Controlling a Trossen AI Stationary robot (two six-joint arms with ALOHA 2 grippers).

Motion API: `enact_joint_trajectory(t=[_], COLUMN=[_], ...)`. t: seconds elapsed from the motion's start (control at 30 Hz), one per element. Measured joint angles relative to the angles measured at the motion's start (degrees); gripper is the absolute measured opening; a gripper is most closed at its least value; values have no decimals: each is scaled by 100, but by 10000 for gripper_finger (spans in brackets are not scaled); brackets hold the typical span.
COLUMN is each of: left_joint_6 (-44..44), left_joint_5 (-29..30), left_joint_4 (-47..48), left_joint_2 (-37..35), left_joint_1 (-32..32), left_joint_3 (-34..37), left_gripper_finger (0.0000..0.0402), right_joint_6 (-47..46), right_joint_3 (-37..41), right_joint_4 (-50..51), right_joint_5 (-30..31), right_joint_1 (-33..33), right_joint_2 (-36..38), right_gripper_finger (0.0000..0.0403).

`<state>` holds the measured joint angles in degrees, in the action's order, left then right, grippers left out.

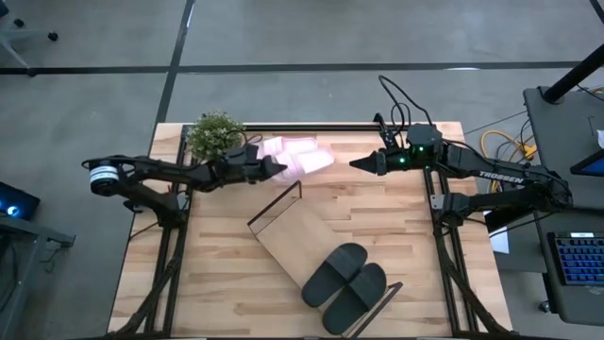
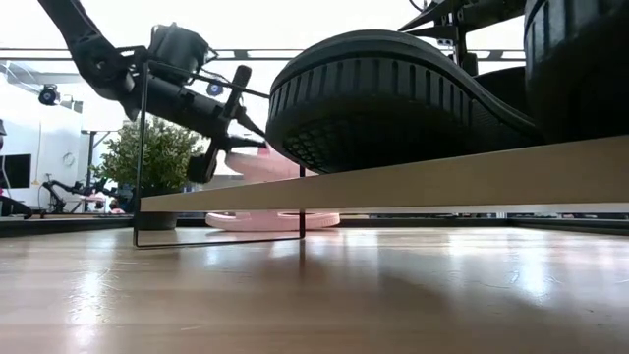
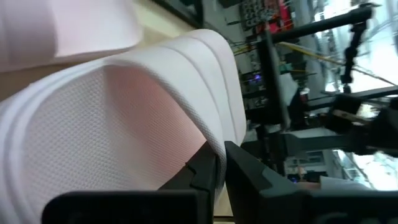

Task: Pick and place slides into the shelf
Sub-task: Put the bottom pink slipper on the shelf beside the black slipper

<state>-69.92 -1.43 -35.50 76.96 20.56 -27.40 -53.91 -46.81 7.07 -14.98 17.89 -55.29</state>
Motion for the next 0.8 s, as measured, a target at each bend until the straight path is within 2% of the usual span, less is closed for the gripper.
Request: enact_joint_trajectory(t=[0.27,0.57,0.8], left_joint_6=[150,684,782], left_joint_5=[2,6,17], left_joint_4=[122,2257,2628], left_joint_2=[-715,-1623,-1941], left_joint_1=[2,4,4], left_joint_3=[-96,-917,-1594], left_gripper_finger=[11,3,2], right_joint_6=[15,-249,-400], right_joint_3=[0,0,0], right_joint_4=[0,49,330], right_joint_5=[0,-3,-11], right_joint_1=[0,0,-4], right_joint_2=[0,0,0], right_gripper_finger=[8,9,9])
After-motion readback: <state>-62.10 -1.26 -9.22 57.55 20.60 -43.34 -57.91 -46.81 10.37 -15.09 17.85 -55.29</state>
